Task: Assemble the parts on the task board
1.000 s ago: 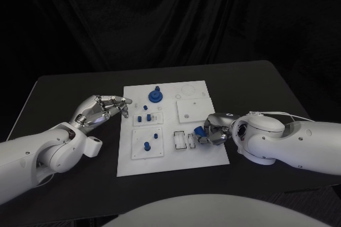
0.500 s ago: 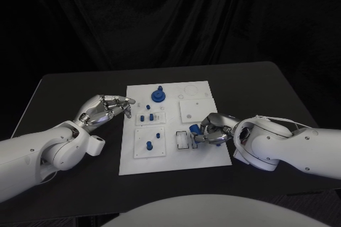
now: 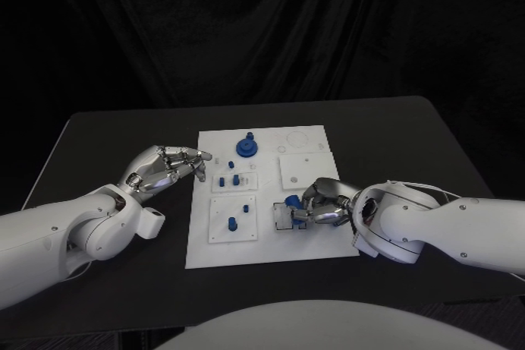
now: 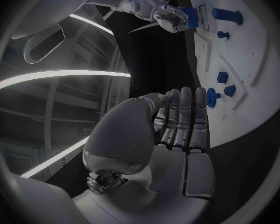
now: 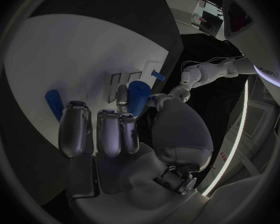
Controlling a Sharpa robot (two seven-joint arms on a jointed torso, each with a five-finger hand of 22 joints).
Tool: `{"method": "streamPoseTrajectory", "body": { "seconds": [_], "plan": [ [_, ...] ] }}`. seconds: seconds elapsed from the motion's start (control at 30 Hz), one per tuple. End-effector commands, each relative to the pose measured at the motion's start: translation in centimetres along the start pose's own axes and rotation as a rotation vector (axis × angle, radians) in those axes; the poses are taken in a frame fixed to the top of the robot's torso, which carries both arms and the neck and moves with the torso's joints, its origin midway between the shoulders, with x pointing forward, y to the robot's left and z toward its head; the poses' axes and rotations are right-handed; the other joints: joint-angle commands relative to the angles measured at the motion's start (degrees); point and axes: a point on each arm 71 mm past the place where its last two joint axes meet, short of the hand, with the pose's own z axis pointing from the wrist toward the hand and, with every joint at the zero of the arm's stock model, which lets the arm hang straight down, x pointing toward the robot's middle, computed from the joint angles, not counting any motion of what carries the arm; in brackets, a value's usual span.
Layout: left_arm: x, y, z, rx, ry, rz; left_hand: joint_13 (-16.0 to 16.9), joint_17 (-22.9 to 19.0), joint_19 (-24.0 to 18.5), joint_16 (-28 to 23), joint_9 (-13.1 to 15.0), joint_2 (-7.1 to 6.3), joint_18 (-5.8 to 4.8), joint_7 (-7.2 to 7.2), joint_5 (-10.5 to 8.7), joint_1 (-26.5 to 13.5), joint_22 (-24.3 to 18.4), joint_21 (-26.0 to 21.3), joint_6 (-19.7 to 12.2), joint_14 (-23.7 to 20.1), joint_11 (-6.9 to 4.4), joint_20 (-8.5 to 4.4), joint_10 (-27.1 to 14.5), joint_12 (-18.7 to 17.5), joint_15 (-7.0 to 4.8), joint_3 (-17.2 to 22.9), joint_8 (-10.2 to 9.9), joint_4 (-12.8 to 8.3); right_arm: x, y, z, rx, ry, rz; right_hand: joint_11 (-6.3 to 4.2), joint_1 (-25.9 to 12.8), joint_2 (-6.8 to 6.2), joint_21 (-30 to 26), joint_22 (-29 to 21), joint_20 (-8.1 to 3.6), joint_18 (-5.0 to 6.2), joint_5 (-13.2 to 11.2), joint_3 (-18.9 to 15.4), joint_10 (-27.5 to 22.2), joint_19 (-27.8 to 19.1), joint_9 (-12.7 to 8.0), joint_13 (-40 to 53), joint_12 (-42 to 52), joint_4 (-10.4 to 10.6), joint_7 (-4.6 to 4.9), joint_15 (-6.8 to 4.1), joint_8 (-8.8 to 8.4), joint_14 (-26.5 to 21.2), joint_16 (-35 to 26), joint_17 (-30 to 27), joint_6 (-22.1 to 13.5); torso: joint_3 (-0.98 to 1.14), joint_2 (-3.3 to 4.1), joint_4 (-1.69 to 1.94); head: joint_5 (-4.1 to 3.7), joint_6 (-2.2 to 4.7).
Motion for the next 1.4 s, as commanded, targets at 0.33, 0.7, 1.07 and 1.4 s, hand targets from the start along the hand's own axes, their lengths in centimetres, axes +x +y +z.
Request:
{"method": "streamPoseTrajectory", "body": {
  "seconds": [0.33, 0.7, 1.07, 1.4],
  "plan": [
    [0.2, 0.1, 0.0, 0.002, 0.012, -0.018, -0.1, -0.1, -0.4, -0.3, -0.1, 0.21, 0.12, 0.03, 0.28, 0.5, -0.1, -0.2, -0.5, -0.5, 0.49, 0.14, -0.1, -0.3, 0.15, -0.3, 0.4, 0.2, 0.5, 0.1, 0.6, 0.007, 0.057, -0.006, 0.54, -1.0, 1.12, -0.7, 11.0, 0.13, -0.5, -9.9, 5.0, 6.0, 2.4, -0.2, 15.1, 0.2, -3.9, -0.94, 0.3, -1.0, 4.0, -0.5, 4.1, -2.6, 0.0, 0.0, 0.0, 0.33, 0.01],
    [0.3, 0.3, 0.0, -0.005, 0.016, -0.022, -0.2, -0.2, -0.5, -0.3, -0.1, 0.24, 0.11, 0.05, 0.28, 0.5, -0.1, -0.3, -0.5, -0.5, 0.51, 0.15, -0.1, -0.4, 0.17, -0.3, 0.4, 0.2, 0.4, 0.4, 1.1, -0.016, 0.038, -0.021, 1.34, -4.5, 3.25, -1.2, 10.8, 0.78, -0.37, -30.9, 1.5, 6.0, 2.2, -1.5, 15.1, 0.2, -3.7, -0.09, 0.98, -3.28, 3.9, -0.9, 3.6, -3.4, -0.01, 0.01, 0.01, 0.48, 0.01],
    [0.3, 0.4, -0.1, -0.011, 0.018, -0.025, -0.3, -0.3, -0.5, -0.3, -0.1, 0.24, 0.1, 0.07, 0.28, 0.5, -0.1, -0.4, -0.6, -0.6, 0.54, 0.17, -0.1, -0.5, 0.19, -0.3, 0.4, 0.2, 0.5, 0.6, 1.2, -0.02, 0.038, -0.035, 1.42, -9.2, 3.79, -1.8, 10.7, 0.91, -0.25, -41.6, -3.6, 6.0, 2.1, -2.2, 15.1, 0.2, -3.6, -0.06, 1.04, -3.81, 3.8, -1.1, 3.2, -2.9, -0.01, 0.01, 0.01, 0.65, 0.01],
    [0.3, 0.5, -0.1, -0.018, 0.018, -0.025, -0.4, -0.4, -0.5, -0.4, -0.1, 0.21, 0.1, 0.09, 0.27, 0.5, -0.1, -0.4, -0.6, -0.6, 0.56, 0.18, -0.2, -0.5, 0.22, -0.3, 0.4, 0.2, 0.5, 0.5, 1.0, -0.025, 0.038, -0.042, 1.38, -11.4, 4.71, -1.8, 10.7, 0.9, -0.24, -47.3, -8.0, 6.0, 2.1, -2.6, 15.1, 0.2, -3.5, -0.11, 1.02, -3.85, 3.8, -1.1, 3.2, -2.3, -0.01, -0.01, 0.0, 0.71, 0.01]
  ]
}}
